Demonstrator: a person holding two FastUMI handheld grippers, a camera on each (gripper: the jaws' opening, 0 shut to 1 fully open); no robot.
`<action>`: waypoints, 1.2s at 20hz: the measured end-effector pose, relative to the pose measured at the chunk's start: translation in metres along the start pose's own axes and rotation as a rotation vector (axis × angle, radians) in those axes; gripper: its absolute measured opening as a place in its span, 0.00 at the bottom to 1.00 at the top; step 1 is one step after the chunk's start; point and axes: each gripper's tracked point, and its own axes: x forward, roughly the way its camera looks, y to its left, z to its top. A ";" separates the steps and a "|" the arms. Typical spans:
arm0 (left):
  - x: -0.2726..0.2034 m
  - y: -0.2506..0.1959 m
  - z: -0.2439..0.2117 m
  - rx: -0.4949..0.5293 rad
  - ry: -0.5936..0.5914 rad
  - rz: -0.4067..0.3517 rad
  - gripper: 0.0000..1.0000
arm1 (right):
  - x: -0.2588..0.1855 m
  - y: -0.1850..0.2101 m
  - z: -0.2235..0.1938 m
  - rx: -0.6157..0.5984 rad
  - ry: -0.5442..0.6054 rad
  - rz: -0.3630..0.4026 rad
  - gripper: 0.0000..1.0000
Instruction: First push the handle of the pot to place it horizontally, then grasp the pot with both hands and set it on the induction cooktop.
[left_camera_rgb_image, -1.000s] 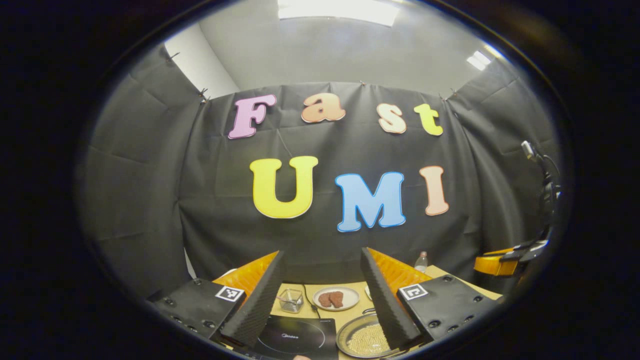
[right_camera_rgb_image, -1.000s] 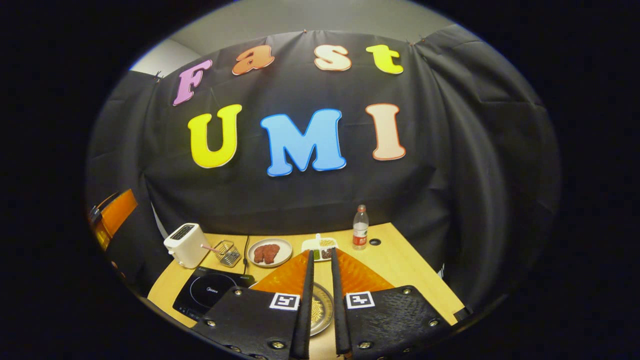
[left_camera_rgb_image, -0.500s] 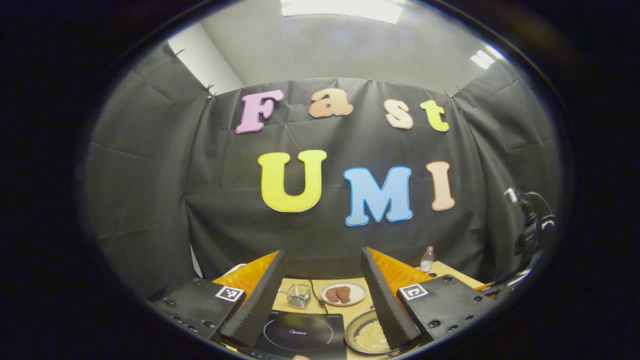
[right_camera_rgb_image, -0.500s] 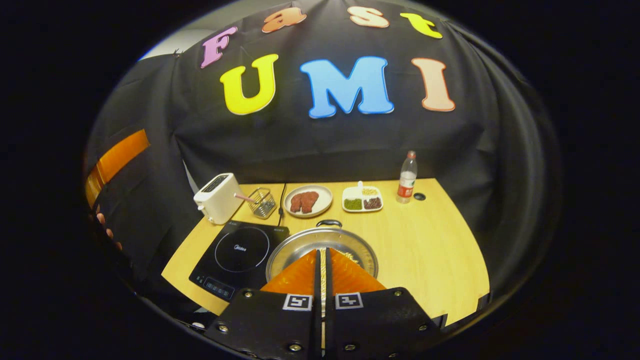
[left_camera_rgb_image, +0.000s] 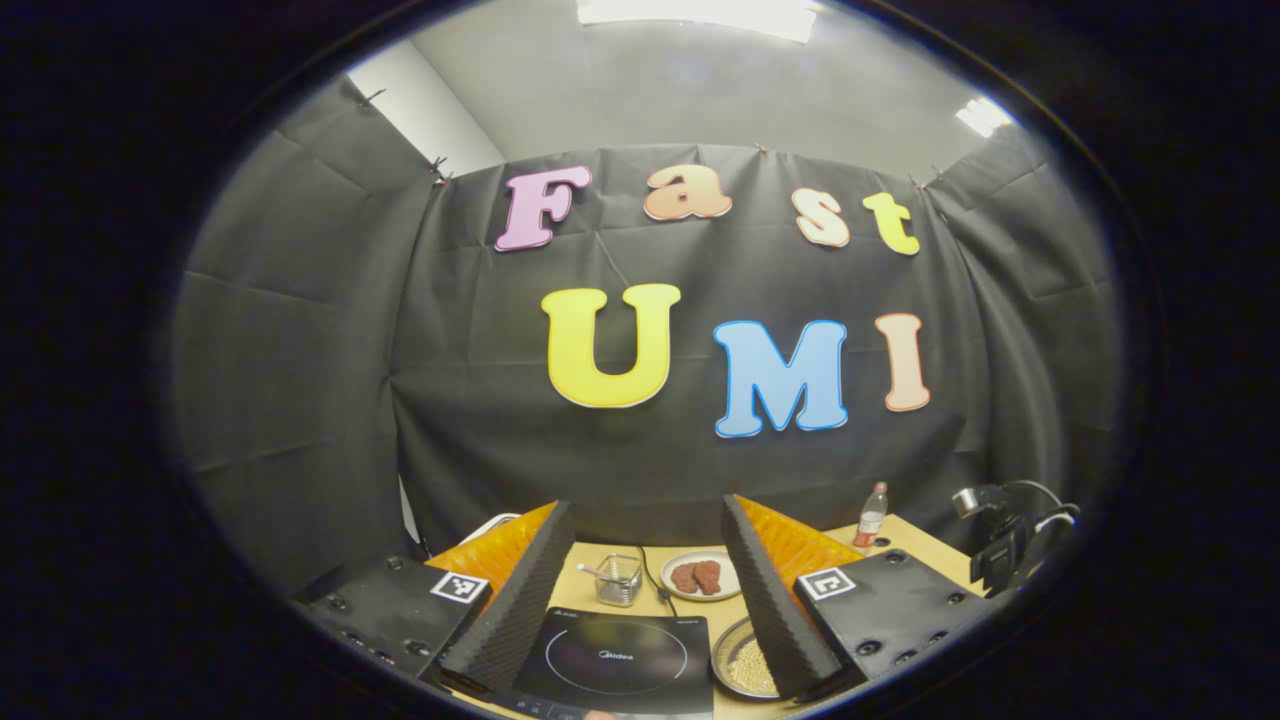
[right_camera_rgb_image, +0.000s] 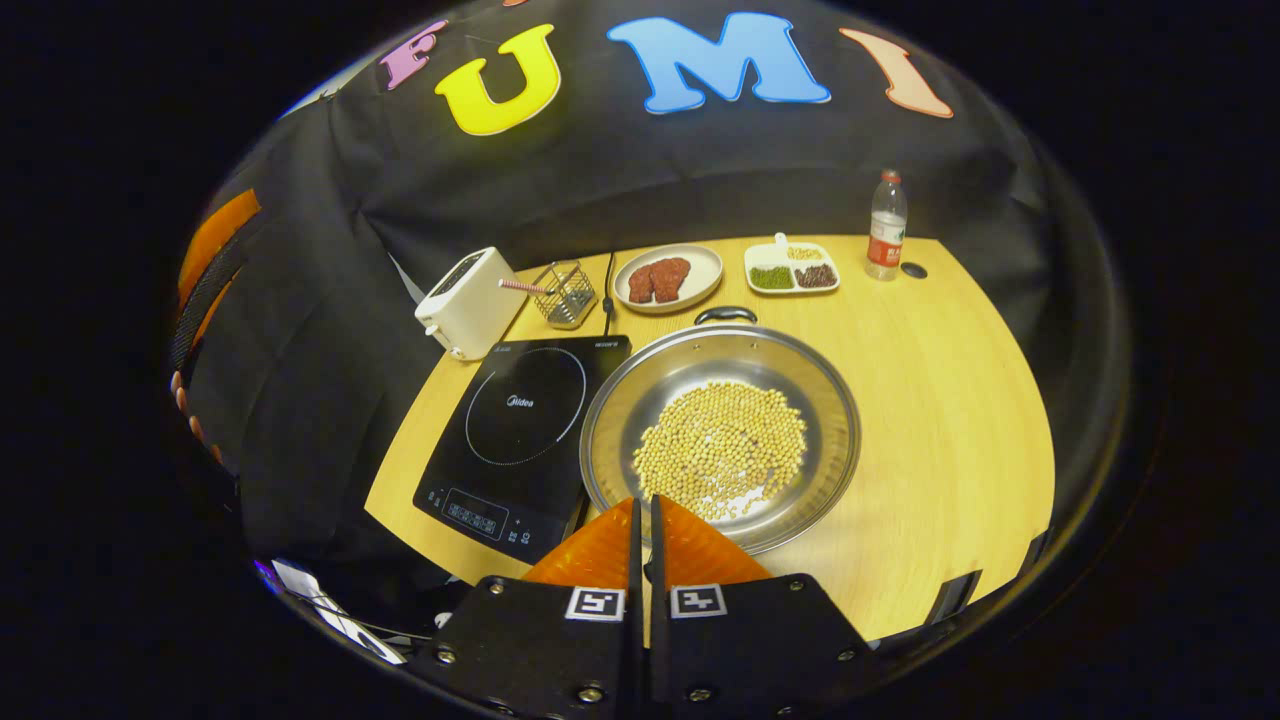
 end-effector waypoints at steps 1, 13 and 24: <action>0.001 0.003 0.000 0.002 0.003 0.003 0.95 | 0.004 0.001 -0.004 0.013 0.020 0.004 0.02; 0.004 0.025 -0.015 0.028 0.048 0.054 0.95 | 0.059 0.010 -0.056 0.035 0.232 0.010 0.03; -0.002 0.033 -0.022 0.041 0.076 0.083 0.95 | 0.085 0.012 -0.079 0.057 0.297 0.000 0.04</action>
